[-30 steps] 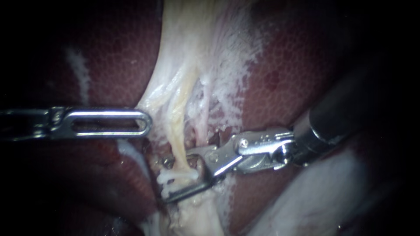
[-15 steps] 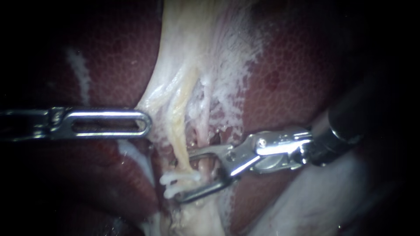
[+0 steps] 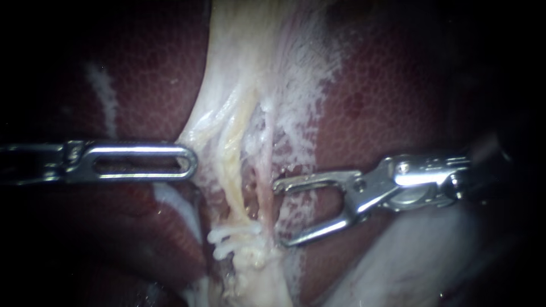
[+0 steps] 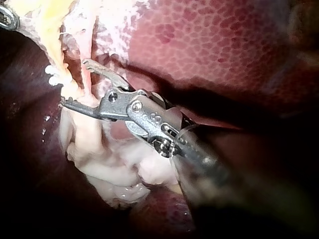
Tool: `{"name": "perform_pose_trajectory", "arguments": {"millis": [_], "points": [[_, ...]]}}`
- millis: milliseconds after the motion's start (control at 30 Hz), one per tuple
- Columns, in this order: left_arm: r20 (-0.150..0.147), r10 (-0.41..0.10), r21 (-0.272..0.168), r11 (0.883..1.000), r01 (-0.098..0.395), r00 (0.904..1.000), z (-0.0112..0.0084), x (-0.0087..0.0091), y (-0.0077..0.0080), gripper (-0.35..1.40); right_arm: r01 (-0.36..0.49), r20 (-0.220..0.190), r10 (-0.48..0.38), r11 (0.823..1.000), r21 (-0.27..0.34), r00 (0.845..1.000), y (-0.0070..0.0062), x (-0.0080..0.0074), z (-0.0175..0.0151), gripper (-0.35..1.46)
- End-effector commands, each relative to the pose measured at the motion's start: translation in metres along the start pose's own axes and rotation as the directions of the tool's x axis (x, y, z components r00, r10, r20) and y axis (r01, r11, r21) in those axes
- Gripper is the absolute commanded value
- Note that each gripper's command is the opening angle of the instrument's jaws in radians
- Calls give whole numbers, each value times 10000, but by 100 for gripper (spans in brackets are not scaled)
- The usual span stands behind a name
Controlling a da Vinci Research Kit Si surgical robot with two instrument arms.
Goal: Going back second clip left tube
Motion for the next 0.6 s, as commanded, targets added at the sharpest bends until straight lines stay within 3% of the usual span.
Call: {"name": "perform_pose_trajectory", "arguments": {"millis": [33, 367, 600], "points": [[0, 2, -2, 10000, -2, 10000, 0, 0, 0, -35, 75, 4, -75, 9999, -68, 10000, 0, 3, -7, 60], [2, 6, -4, 10000, -6, 10000, 0, 1, 1, -35, 331, -15, -332, 9982, -492, 9994, -3, 26, -57, 60], [5, 15, -8, 10000, -15, 10000, 1, 2, 2, -35, 457, -31, -460, 9974, -548, 9989, -5, 36, -69, 60]]}}
